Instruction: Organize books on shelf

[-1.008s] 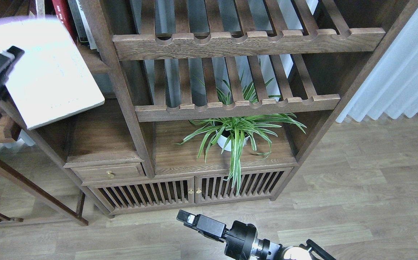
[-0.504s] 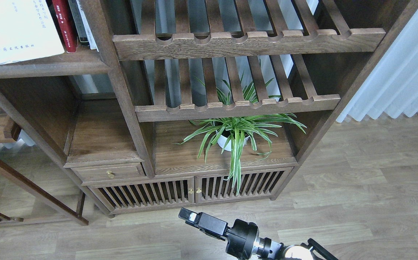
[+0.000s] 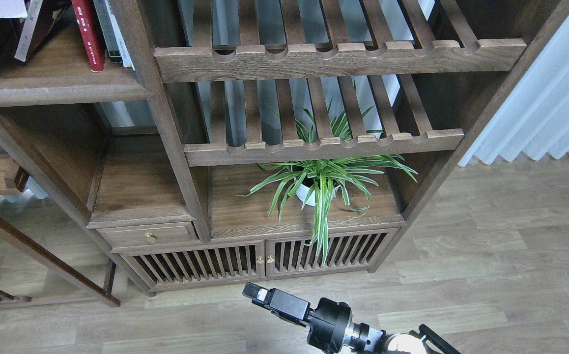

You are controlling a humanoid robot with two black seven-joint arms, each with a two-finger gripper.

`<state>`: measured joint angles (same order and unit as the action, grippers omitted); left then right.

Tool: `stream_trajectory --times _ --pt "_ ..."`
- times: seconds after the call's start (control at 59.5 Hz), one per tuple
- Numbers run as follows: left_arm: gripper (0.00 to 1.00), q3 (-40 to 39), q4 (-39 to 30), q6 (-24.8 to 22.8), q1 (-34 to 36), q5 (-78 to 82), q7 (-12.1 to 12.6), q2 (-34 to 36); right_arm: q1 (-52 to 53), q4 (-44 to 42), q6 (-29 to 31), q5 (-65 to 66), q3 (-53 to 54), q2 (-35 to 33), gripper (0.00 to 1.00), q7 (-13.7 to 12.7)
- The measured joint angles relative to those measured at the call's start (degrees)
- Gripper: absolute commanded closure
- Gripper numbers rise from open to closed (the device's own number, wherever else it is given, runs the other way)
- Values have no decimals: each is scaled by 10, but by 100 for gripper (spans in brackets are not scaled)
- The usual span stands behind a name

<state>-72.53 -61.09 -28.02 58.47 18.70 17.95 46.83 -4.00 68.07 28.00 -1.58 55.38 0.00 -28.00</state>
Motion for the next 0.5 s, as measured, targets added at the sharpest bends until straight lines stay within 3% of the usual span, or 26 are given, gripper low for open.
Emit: stream_trajectory --times 0.504 --pt "96 14 149 0 101 117 2 -119 1 27 0 -1 63 0 1 0"
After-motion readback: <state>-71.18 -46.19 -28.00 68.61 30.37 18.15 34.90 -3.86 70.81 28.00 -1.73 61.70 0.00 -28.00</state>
